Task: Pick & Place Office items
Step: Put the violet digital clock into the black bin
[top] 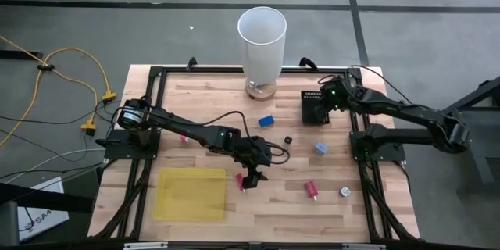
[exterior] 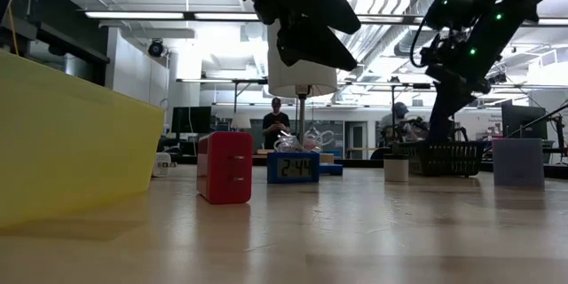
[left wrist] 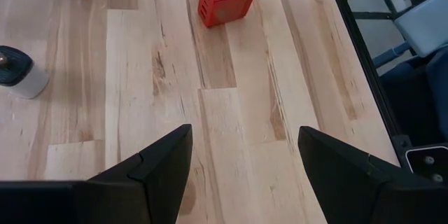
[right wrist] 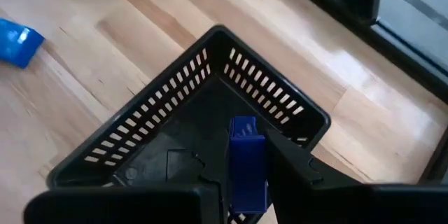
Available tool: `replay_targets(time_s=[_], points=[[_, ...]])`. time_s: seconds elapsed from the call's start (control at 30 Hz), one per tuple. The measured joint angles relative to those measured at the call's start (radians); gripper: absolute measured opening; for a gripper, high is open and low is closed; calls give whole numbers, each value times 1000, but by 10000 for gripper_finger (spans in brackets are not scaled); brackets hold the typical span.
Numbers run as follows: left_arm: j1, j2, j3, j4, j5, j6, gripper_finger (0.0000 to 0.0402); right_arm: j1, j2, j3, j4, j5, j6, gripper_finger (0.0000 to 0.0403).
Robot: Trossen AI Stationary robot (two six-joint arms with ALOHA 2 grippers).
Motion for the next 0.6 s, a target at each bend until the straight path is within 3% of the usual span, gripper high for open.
replay_targets(time_s=[0.33, 0.6], points=[[-7, 0, 0, 0, 0, 0, 254, 0, 113, 0, 61, -32, -1, 62], [-6, 0, 0, 0, 0, 0, 254, 0, 142, 0, 77, -37, -8, 99]])
